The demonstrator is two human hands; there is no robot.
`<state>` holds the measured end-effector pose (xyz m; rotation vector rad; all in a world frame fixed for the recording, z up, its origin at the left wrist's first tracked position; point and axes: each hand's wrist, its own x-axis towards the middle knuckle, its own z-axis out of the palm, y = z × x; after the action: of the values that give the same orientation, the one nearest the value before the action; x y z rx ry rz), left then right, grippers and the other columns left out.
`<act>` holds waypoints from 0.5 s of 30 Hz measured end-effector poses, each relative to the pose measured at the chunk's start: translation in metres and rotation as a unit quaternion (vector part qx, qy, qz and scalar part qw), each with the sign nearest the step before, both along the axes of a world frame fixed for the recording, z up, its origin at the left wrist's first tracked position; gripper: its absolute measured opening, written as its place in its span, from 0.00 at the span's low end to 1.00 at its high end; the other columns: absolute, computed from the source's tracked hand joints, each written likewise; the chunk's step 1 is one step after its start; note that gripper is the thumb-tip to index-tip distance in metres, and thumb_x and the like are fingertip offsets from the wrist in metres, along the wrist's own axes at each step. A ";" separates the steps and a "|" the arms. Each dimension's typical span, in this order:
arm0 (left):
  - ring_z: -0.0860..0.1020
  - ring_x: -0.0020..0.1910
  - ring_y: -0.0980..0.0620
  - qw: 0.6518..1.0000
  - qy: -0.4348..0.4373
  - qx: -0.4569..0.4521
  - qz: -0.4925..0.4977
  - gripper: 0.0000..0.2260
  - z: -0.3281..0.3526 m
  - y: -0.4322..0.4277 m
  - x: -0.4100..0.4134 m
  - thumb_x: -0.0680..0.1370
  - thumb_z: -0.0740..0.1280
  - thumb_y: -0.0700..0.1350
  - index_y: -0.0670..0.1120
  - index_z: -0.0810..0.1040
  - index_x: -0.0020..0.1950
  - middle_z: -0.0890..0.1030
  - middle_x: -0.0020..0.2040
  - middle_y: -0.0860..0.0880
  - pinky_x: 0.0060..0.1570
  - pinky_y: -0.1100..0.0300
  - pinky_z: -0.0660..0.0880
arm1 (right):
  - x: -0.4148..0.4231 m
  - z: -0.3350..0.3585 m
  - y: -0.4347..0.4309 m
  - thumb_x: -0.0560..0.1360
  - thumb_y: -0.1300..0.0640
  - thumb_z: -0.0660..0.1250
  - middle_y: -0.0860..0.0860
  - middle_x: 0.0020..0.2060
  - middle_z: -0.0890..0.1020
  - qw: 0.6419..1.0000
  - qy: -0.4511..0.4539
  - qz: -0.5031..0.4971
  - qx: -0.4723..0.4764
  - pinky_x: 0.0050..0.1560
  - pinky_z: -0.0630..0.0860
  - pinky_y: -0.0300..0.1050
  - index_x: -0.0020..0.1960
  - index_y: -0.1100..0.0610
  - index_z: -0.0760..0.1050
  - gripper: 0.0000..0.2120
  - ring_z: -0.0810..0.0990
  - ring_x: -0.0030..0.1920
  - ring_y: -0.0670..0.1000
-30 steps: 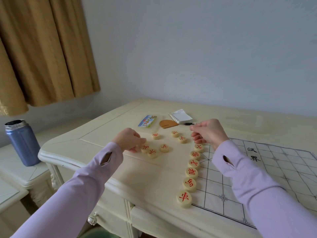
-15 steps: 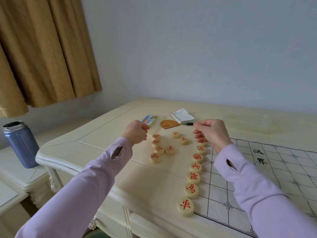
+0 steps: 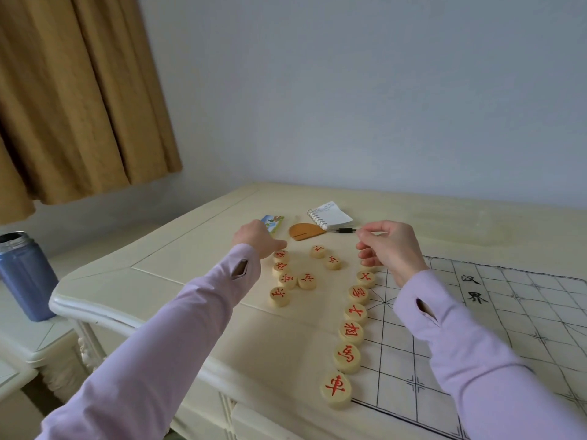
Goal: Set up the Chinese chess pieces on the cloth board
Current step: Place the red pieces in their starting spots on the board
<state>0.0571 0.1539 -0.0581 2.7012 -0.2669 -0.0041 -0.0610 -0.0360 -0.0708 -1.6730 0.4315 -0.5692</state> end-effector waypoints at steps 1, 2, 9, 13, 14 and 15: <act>0.73 0.41 0.47 1.000 -0.008 0.014 -0.001 0.17 -0.001 -0.002 -0.001 0.72 0.70 0.56 0.44 0.70 0.46 0.75 0.41 0.47 0.40 0.59 0.69 | 0.001 0.000 0.000 0.74 0.62 0.68 0.55 0.32 0.81 1.000 0.000 -0.002 0.000 0.27 0.75 0.40 0.52 0.59 0.77 0.07 0.77 0.25 0.48; 0.73 0.42 0.48 1.000 -0.010 0.028 -0.005 0.18 -0.001 -0.004 -0.002 0.72 0.70 0.56 0.44 0.69 0.45 0.74 0.40 0.48 0.40 0.58 0.68 | 0.001 0.000 0.000 0.74 0.62 0.68 0.55 0.32 0.81 1.000 0.000 -0.003 0.000 0.27 0.75 0.41 0.52 0.59 0.77 0.07 0.77 0.25 0.48; 0.78 0.42 0.48 0.999 0.025 0.033 -0.034 0.14 0.000 -0.018 -0.005 0.69 0.74 0.51 0.43 0.74 0.39 0.79 0.38 0.47 0.39 0.59 0.73 | -0.008 0.010 -0.006 0.74 0.63 0.68 0.55 0.34 0.80 1.000 -0.007 -0.010 0.007 0.32 0.80 0.46 0.49 0.58 0.76 0.05 0.78 0.28 0.51; 0.80 0.41 0.47 0.990 -0.041 -0.116 -0.074 0.09 0.002 -0.032 -0.015 0.70 0.74 0.44 0.42 0.79 0.45 0.83 0.42 0.44 0.42 0.56 0.77 | -0.016 0.017 -0.019 0.73 0.62 0.69 0.60 0.41 0.83 0.999 0.044 0.022 -0.019 0.41 0.83 0.47 0.54 0.64 0.78 0.11 0.80 0.33 0.52; 0.81 0.41 0.47 0.978 -0.038 -0.182 -0.099 0.08 0.004 -0.038 -0.019 0.71 0.73 0.43 0.43 0.78 0.47 0.83 0.43 0.45 0.44 0.55 0.77 | -0.019 0.020 -0.022 0.74 0.63 0.69 0.61 0.42 0.82 0.998 0.053 0.041 -0.010 0.38 0.82 0.43 0.56 0.66 0.78 0.12 0.80 0.33 0.51; 0.81 0.41 0.47 0.960 -0.016 -0.246 -0.135 0.09 0.007 -0.046 -0.024 0.71 0.73 0.43 0.43 0.78 0.48 0.84 0.44 0.45 0.46 0.52 0.78 | -0.022 0.024 -0.024 0.74 0.63 0.68 0.61 0.43 0.81 0.996 0.057 0.063 0.009 0.35 0.81 0.39 0.56 0.67 0.77 0.12 0.79 0.34 0.51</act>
<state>0.0331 0.1078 -0.0511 2.1548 -0.5632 0.0236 -0.0833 -0.0596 -0.0471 -1.7075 0.4083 -0.3772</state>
